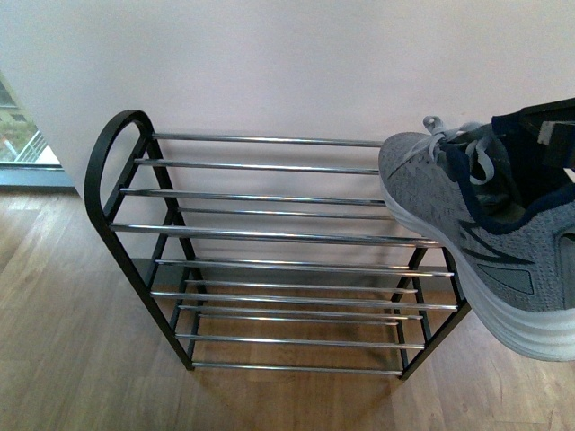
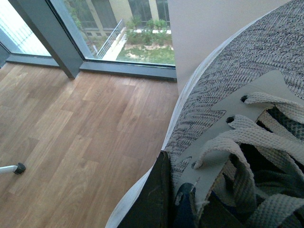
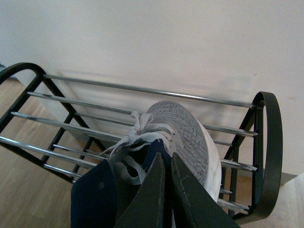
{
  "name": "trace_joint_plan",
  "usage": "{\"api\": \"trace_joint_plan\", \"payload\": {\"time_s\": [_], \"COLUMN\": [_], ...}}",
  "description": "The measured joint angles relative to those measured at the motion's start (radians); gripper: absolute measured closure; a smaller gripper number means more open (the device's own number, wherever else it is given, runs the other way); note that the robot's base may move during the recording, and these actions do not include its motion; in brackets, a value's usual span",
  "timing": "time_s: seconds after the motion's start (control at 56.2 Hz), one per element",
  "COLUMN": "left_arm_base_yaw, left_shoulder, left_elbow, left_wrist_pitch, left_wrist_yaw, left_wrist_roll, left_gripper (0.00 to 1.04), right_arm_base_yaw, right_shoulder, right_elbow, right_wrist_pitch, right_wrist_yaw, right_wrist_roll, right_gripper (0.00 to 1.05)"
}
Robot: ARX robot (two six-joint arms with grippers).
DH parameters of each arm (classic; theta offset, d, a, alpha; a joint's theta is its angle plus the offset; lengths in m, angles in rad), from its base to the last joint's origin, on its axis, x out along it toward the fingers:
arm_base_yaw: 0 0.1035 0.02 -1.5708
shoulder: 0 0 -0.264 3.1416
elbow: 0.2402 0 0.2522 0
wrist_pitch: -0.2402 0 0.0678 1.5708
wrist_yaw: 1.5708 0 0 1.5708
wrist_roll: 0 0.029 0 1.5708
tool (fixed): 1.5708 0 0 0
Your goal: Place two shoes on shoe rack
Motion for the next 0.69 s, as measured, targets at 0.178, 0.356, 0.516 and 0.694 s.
{"api": "trace_joint_plan", "payload": {"time_s": [0.178, 0.356, 0.516, 0.694], "left_arm_base_yaw": [0.000, 0.000, 0.000, 0.000], "left_shoulder": [0.000, 0.000, 0.000, 0.000], "left_elbow": [0.000, 0.000, 0.000, 0.000], "left_wrist_pitch": [0.000, 0.000, 0.000, 0.000], "left_wrist_yaw": [0.000, 0.000, 0.000, 0.000], "left_wrist_roll": [0.000, 0.000, 0.000, 0.000], "left_gripper": [1.03, 1.03, 1.03, 1.03], "right_arm_base_yaw": [-0.014, -0.045, -0.085, -0.114], "right_shoulder": [0.098, 0.216, 0.314, 0.396], "right_elbow": [0.056, 0.127, 0.196, 0.246], "right_wrist_pitch": [0.029, 0.062, 0.083, 0.084], "right_wrist_yaw": [0.026, 0.081, 0.148, 0.201], "right_wrist_roll": [0.044, 0.090, 0.129, 0.163], "right_gripper": [1.03, 1.03, 1.03, 1.03]}}
